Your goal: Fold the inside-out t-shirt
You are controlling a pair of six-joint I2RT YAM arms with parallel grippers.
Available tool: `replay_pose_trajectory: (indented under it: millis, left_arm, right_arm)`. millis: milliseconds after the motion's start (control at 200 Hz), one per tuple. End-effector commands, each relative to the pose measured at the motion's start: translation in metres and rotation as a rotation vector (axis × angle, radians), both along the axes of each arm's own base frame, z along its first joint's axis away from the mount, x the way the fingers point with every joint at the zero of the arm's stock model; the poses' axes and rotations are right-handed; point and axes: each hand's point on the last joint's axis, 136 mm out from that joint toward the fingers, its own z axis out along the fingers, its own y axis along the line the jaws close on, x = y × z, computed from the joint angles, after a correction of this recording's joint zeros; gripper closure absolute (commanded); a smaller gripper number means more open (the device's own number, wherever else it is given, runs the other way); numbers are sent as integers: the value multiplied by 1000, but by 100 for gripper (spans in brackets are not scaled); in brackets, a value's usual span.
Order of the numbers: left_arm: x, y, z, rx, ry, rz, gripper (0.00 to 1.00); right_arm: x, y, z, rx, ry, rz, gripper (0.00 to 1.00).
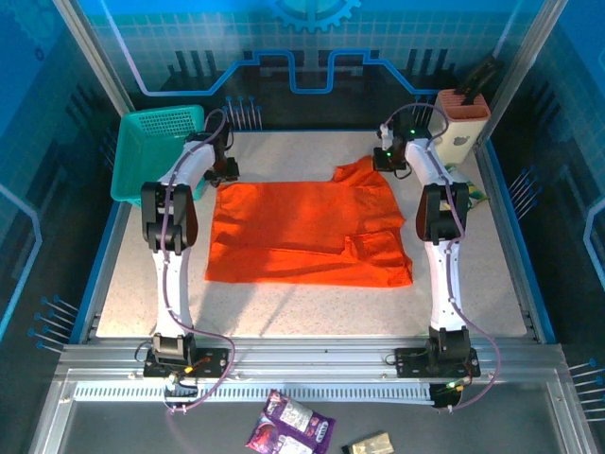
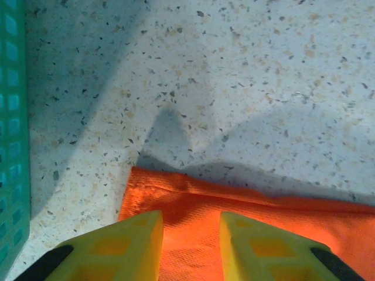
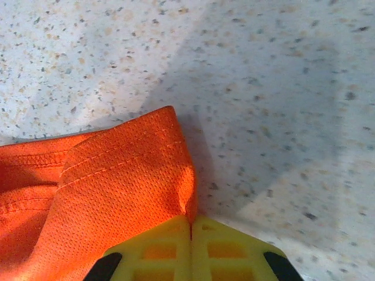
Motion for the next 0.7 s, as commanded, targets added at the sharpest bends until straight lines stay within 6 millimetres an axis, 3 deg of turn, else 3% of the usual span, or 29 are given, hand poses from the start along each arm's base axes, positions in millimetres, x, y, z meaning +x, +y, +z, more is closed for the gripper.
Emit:
replay_pose_trajectory:
  millis: [0,85,330,535,695]
  left_arm:
    - [-3,9,2,69,37,40,66]
    - [1,14,0,85,39,76,66]
    - [24,-10,-17,9,36,55,66]
    - [28,-15,-35,-31,60,62,68]
    - [28,-10,-35,-23,70,97,70]
  right_arm:
    - [3,-26,35,-22,-58,-32,100]
    - [2,-28,36,-19,-59,-29,100]
    - [0,-26,35,-8,-55,-17,100]
    - [-2,-25,35,1,-56,-15,100]
    - [-1,-23,37,8,-59,-12,100]
